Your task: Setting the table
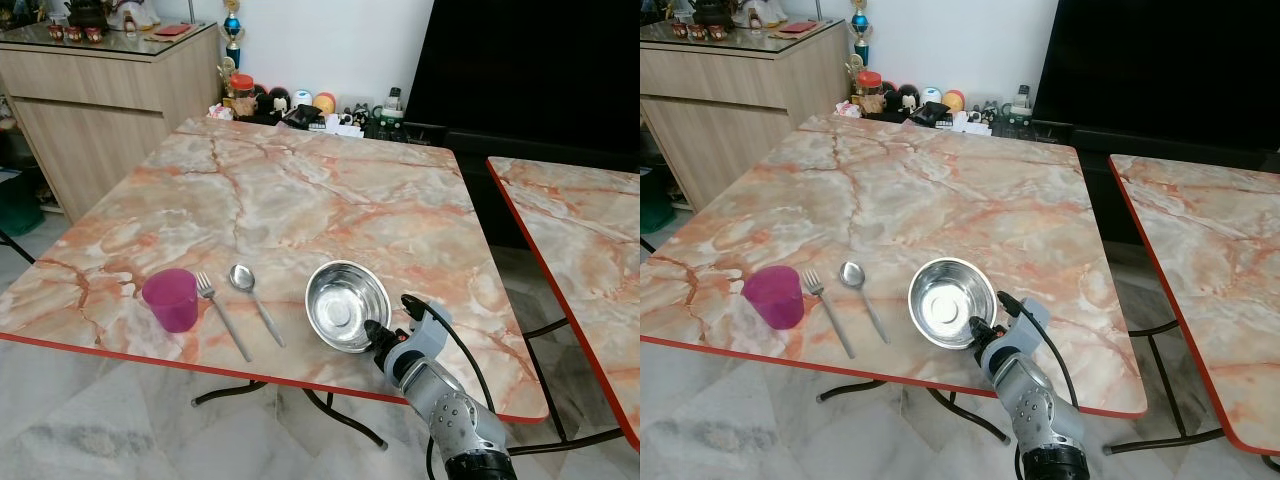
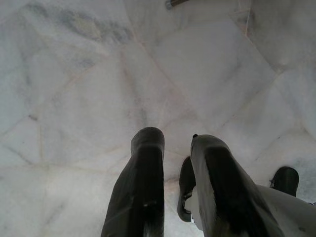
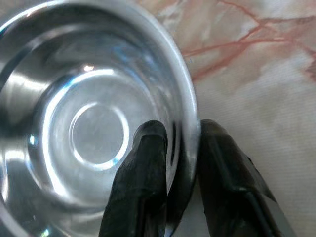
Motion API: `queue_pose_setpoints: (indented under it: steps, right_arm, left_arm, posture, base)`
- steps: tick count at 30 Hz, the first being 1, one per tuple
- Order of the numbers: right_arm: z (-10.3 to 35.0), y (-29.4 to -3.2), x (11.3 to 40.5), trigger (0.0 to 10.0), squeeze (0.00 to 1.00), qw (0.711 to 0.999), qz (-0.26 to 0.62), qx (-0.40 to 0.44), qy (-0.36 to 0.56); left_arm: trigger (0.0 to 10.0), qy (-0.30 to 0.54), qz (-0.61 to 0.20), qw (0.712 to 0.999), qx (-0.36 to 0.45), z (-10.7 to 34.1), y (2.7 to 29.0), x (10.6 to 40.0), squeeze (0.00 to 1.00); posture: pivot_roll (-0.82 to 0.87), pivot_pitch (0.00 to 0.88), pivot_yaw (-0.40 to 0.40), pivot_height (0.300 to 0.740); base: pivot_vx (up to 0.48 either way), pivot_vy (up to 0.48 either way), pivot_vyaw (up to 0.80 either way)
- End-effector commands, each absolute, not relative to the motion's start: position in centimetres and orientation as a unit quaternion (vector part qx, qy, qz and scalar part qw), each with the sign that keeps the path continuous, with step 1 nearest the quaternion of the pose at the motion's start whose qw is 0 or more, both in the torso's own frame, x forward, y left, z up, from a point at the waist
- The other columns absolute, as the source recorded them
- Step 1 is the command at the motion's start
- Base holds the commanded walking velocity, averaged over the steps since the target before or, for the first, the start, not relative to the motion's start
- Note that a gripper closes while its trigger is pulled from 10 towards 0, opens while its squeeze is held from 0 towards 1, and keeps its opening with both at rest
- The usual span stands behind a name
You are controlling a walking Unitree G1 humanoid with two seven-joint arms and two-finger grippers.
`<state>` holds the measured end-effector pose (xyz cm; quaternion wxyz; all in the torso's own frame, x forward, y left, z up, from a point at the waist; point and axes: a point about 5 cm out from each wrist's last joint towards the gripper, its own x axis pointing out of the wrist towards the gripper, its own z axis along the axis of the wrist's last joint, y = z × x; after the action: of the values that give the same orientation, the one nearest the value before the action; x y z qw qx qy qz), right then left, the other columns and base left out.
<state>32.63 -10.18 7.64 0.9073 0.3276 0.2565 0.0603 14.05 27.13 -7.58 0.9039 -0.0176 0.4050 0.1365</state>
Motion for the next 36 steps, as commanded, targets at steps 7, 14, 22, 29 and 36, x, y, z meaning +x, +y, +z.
queue_pose_setpoints:
  steps: [7,14,22,29,36]
  right_arm:
    - [8.2,-10.3,33.3,10.0,0.00,0.914,0.051,0.327,0.236]
    - [8.1,-10.3,33.3,10.0,0.00,0.915,0.051,0.324,0.236]
    - [8.2,-10.5,33.4,0.0,0.00,0.917,0.044,0.328,0.224]
    - [8.8,-10.8,33.6,0.0,0.00,0.922,0.038,0.333,0.195]
    - [11.2,-11.9,34.2,10.0,0.00,0.929,0.027,0.357,0.092]
  left_arm:
    - [10.0,0.420,0.125,0.899,-0.008,-8.0,26.7,13.6,0.00]
    - [10.0,0.422,0.121,0.899,-0.006,-8.0,26.6,13.6,0.00]
    - [10.0,0.423,0.121,0.898,-0.005,-8.0,26.6,13.6,0.00]
    - [10.0,0.423,0.116,0.898,0.002,-8.0,26.5,13.7,0.00]
    - [10.0,0.423,0.117,0.899,0.003,-8.0,26.5,13.7,0.00]
  posture:
    - [0.15,0.019,-0.065,0.740]
    - [0.15,0.020,-0.065,0.740]
    - [0.15,0.018,-0.064,0.740]
    - [0.15,0.016,-0.063,0.740]
    - [0.15,0.018,-0.065,0.740]
  base:
    - [0.000,0.000,0.00]
    - [0.000,0.000,0.00]
    - [0.000,0.000,0.00]
    - [0.000,0.000,0.00]
    - [0.000,0.000,0.00]
